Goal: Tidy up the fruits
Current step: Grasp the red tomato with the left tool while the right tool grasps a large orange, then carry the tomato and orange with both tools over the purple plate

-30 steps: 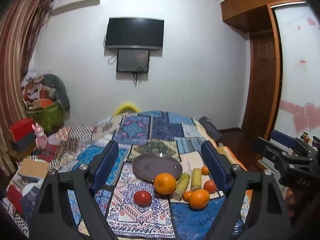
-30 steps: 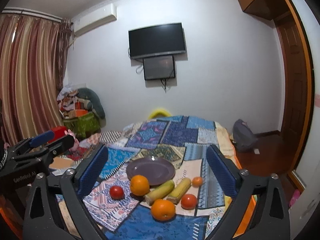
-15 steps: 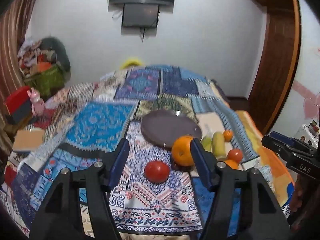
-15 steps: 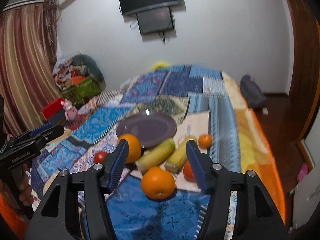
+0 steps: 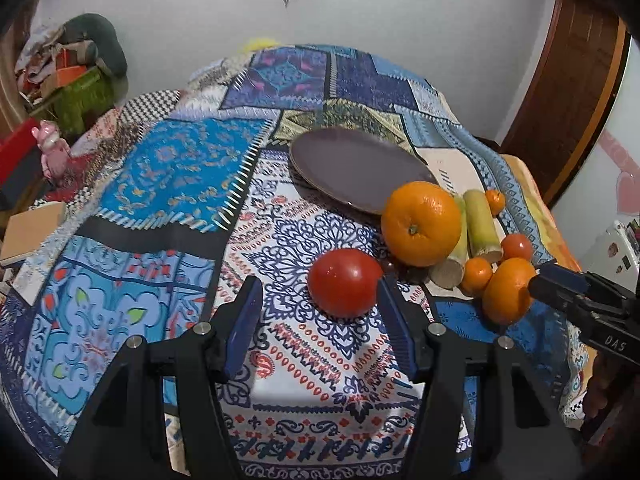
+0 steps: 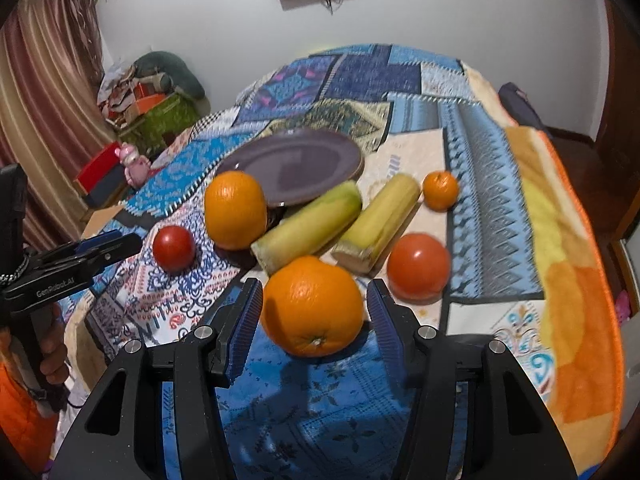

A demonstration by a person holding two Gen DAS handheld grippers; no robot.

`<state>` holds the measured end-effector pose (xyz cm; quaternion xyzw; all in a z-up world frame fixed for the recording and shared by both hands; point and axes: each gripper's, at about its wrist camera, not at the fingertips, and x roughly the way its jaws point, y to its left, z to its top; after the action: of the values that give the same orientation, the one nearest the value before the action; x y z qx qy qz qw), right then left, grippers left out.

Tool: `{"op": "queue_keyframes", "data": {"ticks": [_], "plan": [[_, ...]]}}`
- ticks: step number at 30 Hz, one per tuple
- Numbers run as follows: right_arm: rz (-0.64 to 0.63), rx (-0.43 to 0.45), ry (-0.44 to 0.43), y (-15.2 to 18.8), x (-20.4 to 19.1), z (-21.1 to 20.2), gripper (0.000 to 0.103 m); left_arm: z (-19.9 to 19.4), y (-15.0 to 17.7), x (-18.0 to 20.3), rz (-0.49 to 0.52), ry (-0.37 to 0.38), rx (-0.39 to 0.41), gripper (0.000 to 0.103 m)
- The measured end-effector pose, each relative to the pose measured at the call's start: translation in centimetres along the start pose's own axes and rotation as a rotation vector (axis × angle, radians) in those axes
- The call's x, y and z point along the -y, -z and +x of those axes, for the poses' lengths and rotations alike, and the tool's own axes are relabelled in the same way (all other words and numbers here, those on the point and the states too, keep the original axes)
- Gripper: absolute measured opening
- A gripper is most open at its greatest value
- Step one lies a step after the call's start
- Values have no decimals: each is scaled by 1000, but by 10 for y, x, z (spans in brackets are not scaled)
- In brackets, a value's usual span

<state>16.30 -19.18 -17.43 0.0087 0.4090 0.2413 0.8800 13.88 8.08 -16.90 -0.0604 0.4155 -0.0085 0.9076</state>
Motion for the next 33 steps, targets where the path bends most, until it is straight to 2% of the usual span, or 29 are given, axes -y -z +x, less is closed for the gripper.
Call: {"op": "queue_keyframes", "data": {"ticks": [2,6,11,16,18,21,24,33], "plan": [[-5,-15,-3,1,-1,6,51,6,0,2,4,11,-6,60],[-22,-23,27,1,-4,14,58,20,-2,9,16,28,-29,60],[-2,-68,17,4,2,27,66,39,-3,13,-4,50,-68,60],[-4,-95,10,6,2,37,66,48,-2,19,-18,81,-77,60],[1,-99,6,6,3,39,65,48,-2,19,-8,71,-76,60],[12,-97,-2,7,5,38,64,51,-3,18,-3,70,-85,53],[19,-94,-6,7,5,35,64,49,-2,21,7,53,-81,53],[24,-39,-11,-4,2,15,63,21,-8,26,28,49,-23,52]]}}
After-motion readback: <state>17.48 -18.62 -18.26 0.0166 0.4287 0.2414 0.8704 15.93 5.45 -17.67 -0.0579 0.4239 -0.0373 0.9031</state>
